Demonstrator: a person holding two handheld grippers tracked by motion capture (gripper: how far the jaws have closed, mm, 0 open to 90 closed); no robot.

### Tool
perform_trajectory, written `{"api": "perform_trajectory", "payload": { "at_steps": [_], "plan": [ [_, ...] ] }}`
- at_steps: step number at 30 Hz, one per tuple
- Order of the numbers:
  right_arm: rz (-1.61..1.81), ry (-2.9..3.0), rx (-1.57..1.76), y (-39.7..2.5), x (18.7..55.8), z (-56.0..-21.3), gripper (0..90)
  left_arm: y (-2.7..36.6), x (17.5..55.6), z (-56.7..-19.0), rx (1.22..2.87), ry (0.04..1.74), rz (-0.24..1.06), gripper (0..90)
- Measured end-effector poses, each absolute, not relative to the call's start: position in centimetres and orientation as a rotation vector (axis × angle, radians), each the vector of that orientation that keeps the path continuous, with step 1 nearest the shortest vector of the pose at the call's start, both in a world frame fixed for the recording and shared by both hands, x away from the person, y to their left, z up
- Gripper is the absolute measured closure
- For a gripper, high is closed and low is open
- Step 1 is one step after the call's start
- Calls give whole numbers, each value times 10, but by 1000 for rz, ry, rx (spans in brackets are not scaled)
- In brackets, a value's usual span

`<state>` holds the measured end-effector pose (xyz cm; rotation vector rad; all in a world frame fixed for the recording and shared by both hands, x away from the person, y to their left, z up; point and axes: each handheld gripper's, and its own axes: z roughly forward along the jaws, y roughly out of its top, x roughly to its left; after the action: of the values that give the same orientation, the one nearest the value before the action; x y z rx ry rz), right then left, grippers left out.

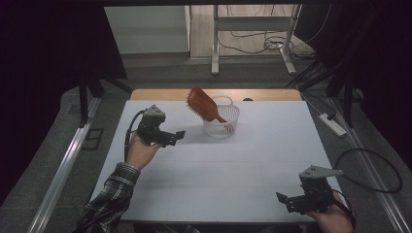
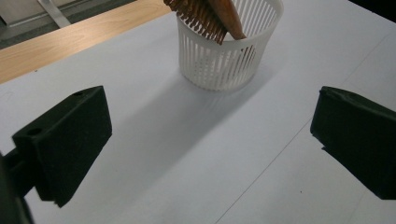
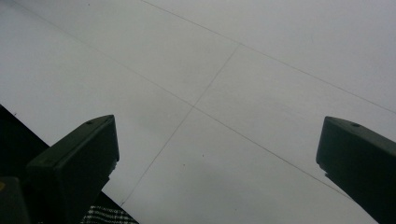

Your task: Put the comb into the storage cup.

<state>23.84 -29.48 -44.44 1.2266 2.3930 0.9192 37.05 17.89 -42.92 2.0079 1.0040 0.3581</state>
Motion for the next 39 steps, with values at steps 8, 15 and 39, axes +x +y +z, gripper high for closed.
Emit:
{"api": "perform_trajectory", "payload": {
  "at_steps": [8, 15, 39],
  "plan": [
    [921, 2392, 1226, -295, 238, -444, 0, 184, 360, -430, 2007, 1003, 360, 0],
    [921, 2391, 1224, -295, 238, -444, 0, 189, 349, -431, 2000, 987, 362, 0],
    [918, 2384, 1225, -295, 238, -444, 0, 205, 316, -439, 1995, 1009, 367, 0]
  ]
}}
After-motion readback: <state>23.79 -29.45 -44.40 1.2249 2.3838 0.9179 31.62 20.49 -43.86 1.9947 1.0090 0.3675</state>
